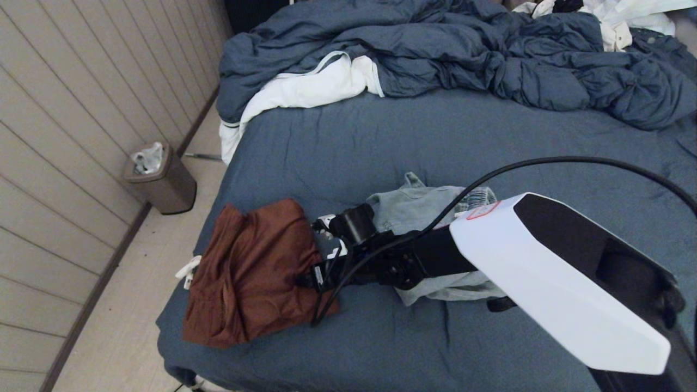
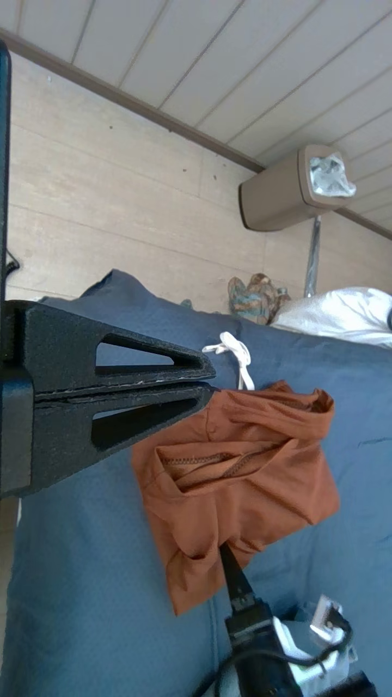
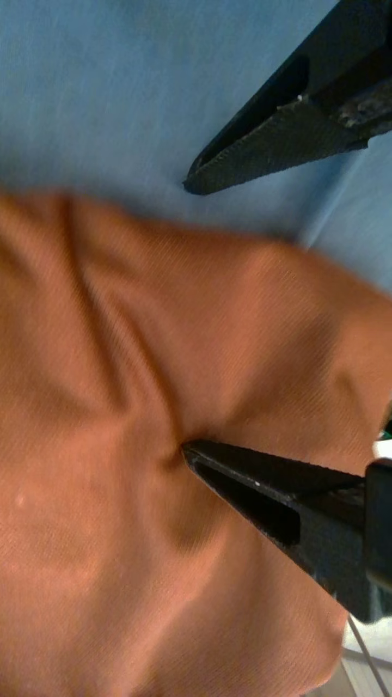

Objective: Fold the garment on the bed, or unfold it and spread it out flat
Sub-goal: Unford the brown shorts

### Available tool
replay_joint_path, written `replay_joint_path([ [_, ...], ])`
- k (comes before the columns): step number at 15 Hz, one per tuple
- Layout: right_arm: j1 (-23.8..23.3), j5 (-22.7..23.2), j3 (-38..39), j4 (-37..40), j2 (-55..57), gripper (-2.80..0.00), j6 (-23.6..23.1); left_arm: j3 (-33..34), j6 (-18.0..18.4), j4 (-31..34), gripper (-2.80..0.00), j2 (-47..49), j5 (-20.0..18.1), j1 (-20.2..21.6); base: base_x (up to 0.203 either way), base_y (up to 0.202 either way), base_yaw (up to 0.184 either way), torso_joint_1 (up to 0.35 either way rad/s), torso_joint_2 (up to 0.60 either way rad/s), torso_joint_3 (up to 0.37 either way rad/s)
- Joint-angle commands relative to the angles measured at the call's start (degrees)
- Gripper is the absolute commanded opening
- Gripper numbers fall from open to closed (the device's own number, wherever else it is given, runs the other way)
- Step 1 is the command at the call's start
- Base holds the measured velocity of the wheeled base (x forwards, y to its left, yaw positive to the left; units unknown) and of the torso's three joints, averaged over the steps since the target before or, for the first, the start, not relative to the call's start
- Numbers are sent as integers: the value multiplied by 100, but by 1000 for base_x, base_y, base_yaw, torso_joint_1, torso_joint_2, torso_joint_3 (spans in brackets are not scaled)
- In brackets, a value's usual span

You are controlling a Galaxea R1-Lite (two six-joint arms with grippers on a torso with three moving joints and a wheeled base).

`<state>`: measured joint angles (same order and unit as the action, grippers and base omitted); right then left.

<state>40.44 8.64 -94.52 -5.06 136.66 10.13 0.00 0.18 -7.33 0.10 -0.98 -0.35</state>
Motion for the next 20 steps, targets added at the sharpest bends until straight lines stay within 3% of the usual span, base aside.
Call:
replay_joint_path([
  [1, 59, 4, -156, 8, 201, 0, 10, 0, -1, -6, -280, 8, 1, 0, 0, 0, 0, 0, 0, 0],
  [4, 164, -75, -842, 51, 439, 0, 214, 0, -1, -6, -280, 8, 1, 0, 0, 0, 0, 0, 0, 0],
  [7, 175, -152, -1025, 208, 549, 0, 268, 0, 8, -6, -280, 8, -8, 0, 0, 0, 0, 0, 0, 0],
  [8, 175, -152, -1017, 255, 553, -280, 270, 0, 8, -6, -280, 8, -8, 0, 0, 0, 0, 0, 0, 0],
  [20, -320, -144, -323, 232, -77, -280, 284, 0, 17, -6, -280, 17, -8, 0, 0, 0, 0, 0, 0, 0],
])
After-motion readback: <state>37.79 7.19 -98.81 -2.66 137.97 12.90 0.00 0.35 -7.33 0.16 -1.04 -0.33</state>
